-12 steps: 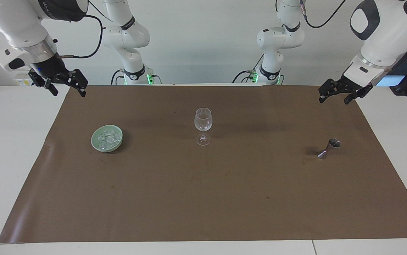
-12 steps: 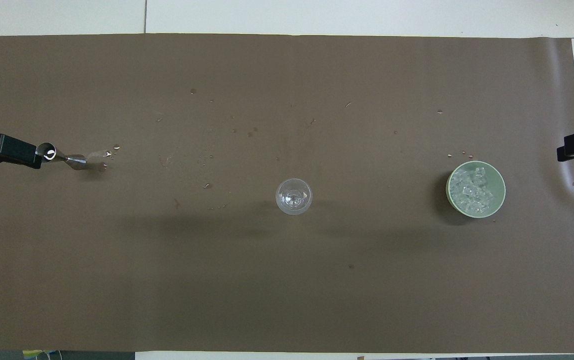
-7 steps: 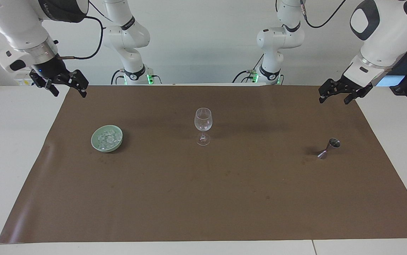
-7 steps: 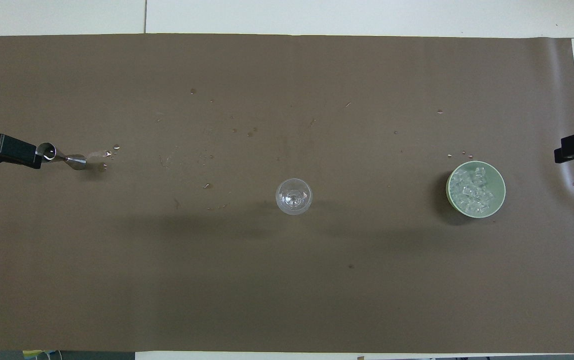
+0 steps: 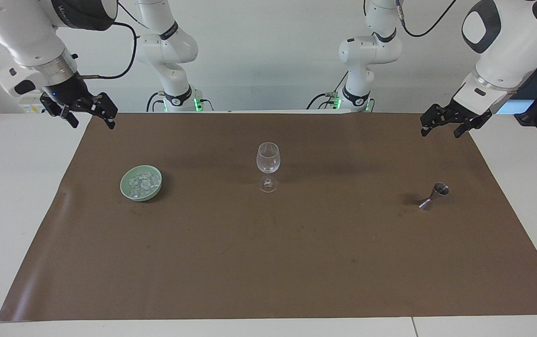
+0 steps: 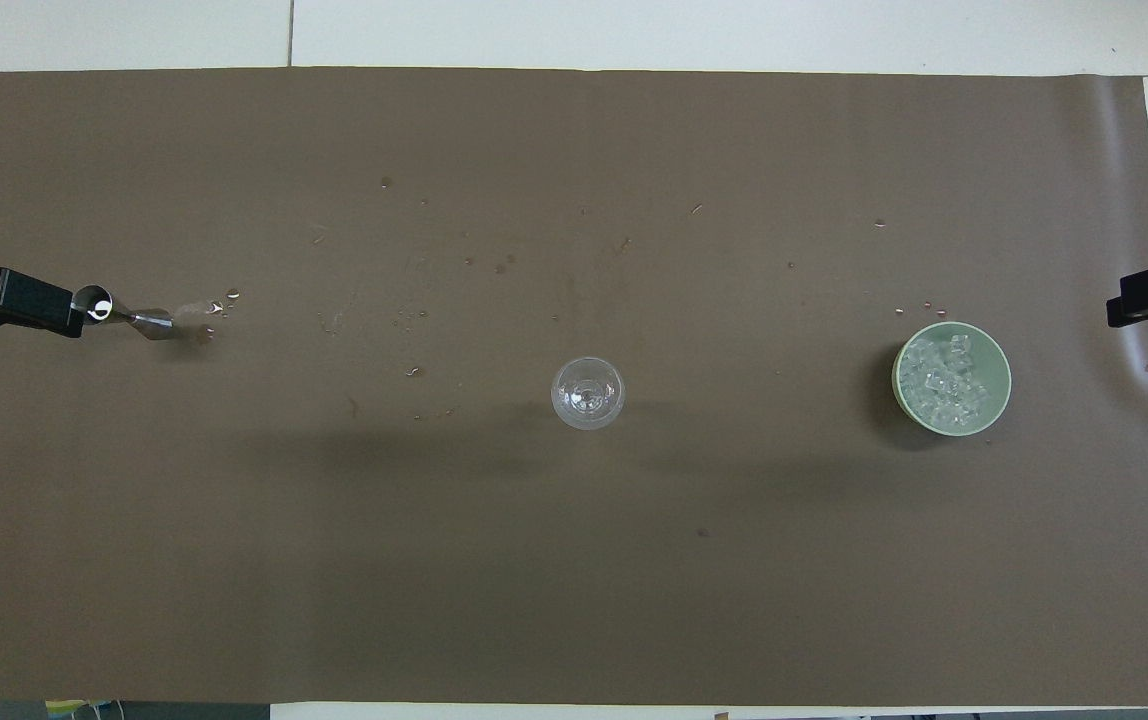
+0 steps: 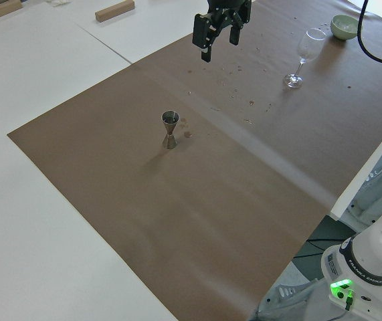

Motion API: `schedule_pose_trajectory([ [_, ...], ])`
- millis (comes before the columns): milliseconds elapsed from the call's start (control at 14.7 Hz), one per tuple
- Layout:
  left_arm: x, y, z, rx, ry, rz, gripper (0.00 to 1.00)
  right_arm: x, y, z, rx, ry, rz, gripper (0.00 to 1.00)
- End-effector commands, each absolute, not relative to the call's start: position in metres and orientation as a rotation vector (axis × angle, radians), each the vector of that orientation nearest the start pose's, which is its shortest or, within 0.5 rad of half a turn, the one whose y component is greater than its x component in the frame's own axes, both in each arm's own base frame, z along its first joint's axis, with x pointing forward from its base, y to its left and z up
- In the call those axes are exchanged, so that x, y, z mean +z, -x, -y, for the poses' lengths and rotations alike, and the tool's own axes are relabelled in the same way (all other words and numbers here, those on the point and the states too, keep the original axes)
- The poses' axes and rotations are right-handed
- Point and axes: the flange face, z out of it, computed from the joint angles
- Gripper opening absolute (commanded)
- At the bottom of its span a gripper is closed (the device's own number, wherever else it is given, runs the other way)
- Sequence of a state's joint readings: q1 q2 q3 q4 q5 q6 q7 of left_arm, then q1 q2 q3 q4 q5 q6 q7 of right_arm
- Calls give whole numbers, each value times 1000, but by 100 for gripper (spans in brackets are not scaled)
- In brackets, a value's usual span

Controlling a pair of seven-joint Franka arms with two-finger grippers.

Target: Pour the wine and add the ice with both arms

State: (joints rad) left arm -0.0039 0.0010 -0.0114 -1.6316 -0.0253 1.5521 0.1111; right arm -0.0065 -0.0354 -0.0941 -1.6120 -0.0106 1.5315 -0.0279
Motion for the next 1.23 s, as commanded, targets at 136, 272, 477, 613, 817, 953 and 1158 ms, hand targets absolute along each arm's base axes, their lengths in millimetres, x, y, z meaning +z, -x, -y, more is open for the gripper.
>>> schedule_pose_trajectory([
  [136,594,-546,9,120,3154,-178,100,621,-531,57,57,3131,-137,100],
  [272,594,-546,9,120,3154,-178,100,621,-531,57,57,3131,-139,100],
  [477,591,-542,10,171,3152,-181,100,621,-531,57,57,3131,-137,100],
  [613,597,-543,5,149,3157,-160,100,621,-531,57,57,3131,-137,100],
  [817,594,-546,-1,154,3180,-83,100,621,-531,57,57,3131,-137,100],
  [953,588,-547,-20,190,3244,70,100,621,-531,57,57,3131,-137,100],
  [1158,557,-571,-34,313,3256,601,100,621,-531,57,57,3131,-137,100],
])
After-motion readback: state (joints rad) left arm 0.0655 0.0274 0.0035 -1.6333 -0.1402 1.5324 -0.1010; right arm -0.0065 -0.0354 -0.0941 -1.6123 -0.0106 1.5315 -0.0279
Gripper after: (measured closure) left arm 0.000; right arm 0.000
